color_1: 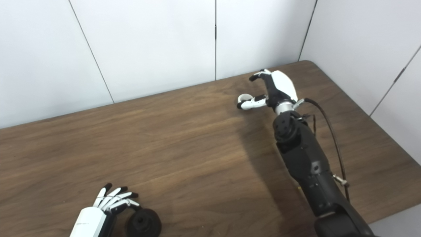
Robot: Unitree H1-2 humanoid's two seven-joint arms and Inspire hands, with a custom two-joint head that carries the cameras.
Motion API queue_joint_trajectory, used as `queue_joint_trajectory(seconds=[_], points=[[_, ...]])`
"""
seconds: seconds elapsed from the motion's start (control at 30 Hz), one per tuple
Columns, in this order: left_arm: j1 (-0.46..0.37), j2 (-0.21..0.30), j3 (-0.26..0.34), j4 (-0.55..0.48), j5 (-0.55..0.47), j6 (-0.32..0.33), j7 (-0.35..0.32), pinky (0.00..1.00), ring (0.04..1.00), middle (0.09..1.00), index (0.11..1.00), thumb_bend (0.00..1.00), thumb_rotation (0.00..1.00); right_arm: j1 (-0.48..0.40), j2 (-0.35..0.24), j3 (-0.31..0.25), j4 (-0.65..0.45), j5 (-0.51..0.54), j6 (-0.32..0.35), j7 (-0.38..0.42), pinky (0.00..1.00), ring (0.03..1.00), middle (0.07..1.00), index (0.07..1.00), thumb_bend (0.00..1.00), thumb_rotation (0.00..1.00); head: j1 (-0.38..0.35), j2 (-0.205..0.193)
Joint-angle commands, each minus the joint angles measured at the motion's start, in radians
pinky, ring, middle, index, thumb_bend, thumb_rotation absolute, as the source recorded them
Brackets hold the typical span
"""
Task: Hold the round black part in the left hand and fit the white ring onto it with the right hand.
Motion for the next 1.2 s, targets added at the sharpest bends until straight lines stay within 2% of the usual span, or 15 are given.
queue_joint_trajectory(seconds=[0.0, 0.23, 0.37, 0.57, 0.93, 1.17], points=[[0.042, 0.038, 0.017, 0.027, 0.023, 0.026, -0.025, 1.0, 0.877, 0.765, 0.484, 0.52, 0.05, -0.074, -0.054, 0.01, 0.007, -0.023, -0.001, -0.002, 0.94, 0.966, 0.924, 0.735, 0.79, 0.27, -0.005, 0.001], [0.049, 0.034, 0.023, 0.017, 0.022, 0.026, -0.036, 1.0, 0.878, 0.768, 0.484, 0.52, 0.05, -0.117, -0.073, 0.064, 0.077, -0.002, 0.017, 0.043, 0.94, 0.957, 0.91, 0.707, 0.83, 0.29, -0.001, 0.003], [0.051, 0.032, 0.025, 0.008, 0.024, 0.033, -0.045, 1.0, 0.878, 0.771, 0.484, 0.52, 0.05, -0.125, -0.071, 0.083, 0.094, 0.001, 0.034, 0.054, 0.95, 0.955, 0.909, 0.699, 0.83, 0.25, -0.003, 0.006], [0.056, 0.031, 0.029, 0.0, 0.022, 0.031, -0.049, 1.0, 0.877, 0.77, 0.484, 0.52, 0.05, -0.122, -0.065, 0.088, 0.099, 0.008, 0.045, 0.06, 0.98, 0.967, 0.923, 0.709, 0.8, 0.27, 0.0, 0.01], [0.058, 0.028, 0.032, -0.002, 0.021, 0.027, -0.048, 1.0, 0.872, 0.768, 0.484, 0.52, 0.05, -0.119, -0.084, 0.118, 0.107, -0.003, 0.047, 0.079, 0.95, 0.95, 0.902, 0.696, 0.77, 0.29, 0.001, 0.012], [0.058, 0.027, 0.033, -0.003, 0.017, 0.027, -0.049, 1.0, 0.872, 0.769, 0.484, 0.52, 0.05, -0.12, -0.086, 0.116, 0.112, -0.005, 0.053, 0.082, 0.94, 0.951, 0.901, 0.684, 0.76, 0.28, 0.002, 0.016]])
